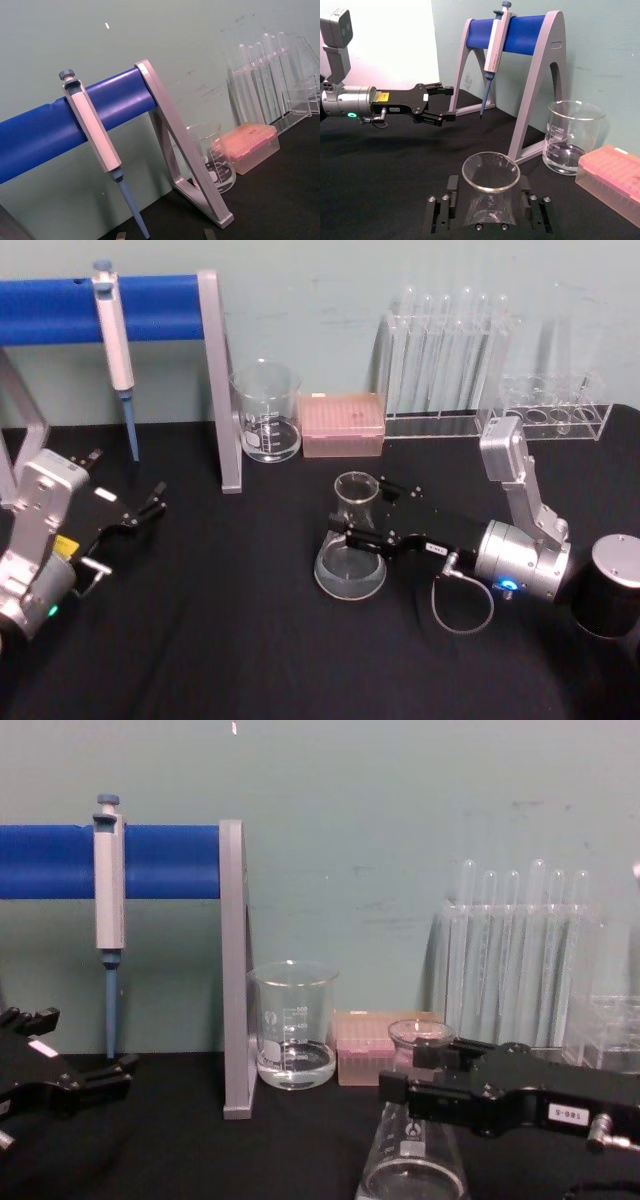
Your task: Grasp the erlenmeyer flask with one hand, shake it three times, then place it back.
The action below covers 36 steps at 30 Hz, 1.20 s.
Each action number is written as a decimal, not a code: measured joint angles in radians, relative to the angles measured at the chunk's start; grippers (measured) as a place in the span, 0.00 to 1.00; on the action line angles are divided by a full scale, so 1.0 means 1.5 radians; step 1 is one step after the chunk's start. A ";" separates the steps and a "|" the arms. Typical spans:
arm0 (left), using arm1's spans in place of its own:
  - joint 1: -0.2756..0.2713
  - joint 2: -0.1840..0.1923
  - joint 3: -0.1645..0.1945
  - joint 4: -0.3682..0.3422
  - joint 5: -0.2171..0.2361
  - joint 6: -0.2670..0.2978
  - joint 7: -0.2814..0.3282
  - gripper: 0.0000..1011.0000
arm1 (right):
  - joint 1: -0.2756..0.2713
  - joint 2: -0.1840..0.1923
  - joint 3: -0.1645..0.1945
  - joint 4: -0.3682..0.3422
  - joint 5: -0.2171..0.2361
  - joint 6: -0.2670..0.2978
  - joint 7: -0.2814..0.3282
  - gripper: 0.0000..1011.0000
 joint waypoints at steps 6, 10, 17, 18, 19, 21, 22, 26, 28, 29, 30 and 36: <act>0.000 0.000 0.000 0.000 0.000 0.000 0.000 0.99 | 0.000 0.000 0.000 0.000 0.000 0.000 0.000 0.90; 0.000 0.000 0.000 0.000 0.000 0.000 0.000 0.99 | 0.000 0.000 0.000 0.000 0.000 0.000 0.000 0.99; 0.000 0.000 0.000 0.000 0.000 0.000 0.000 0.99 | 0.000 0.000 0.000 0.000 0.000 0.000 0.000 0.99; 0.000 0.000 0.000 0.000 0.000 0.000 0.000 0.99 | 0.000 0.000 0.000 0.000 0.000 0.000 0.000 0.99; 0.000 0.000 0.000 0.000 0.000 0.000 0.000 0.99 | 0.000 0.000 0.000 0.000 0.000 0.000 0.000 0.99; 0.000 0.000 0.000 0.000 0.000 0.000 0.000 0.99 | 0.000 0.000 0.000 0.000 0.000 0.000 0.000 0.99; 0.000 0.000 0.000 0.000 0.000 0.000 0.000 0.99 | 0.000 0.000 0.000 0.000 0.000 0.000 0.000 0.99; 0.000 0.000 0.000 0.000 0.000 0.000 0.000 0.99 | 0.000 0.000 0.000 0.000 0.000 0.000 0.000 0.99; 0.000 0.000 0.000 0.000 0.000 0.000 0.000 0.99 | 0.000 0.000 0.000 0.000 0.000 0.001 -0.001 0.99; 0.000 0.000 0.000 0.000 0.000 0.000 0.000 0.99 | 0.000 0.001 0.000 0.000 -0.001 0.004 -0.002 0.99; 0.000 0.000 0.000 0.000 0.000 0.000 0.000 0.99 | 0.000 0.002 0.000 -0.001 -0.001 0.007 -0.004 0.99; 0.000 0.000 0.000 0.000 0.000 0.000 0.000 0.99 | -0.002 0.010 -0.002 -0.007 -0.004 0.027 -0.010 0.99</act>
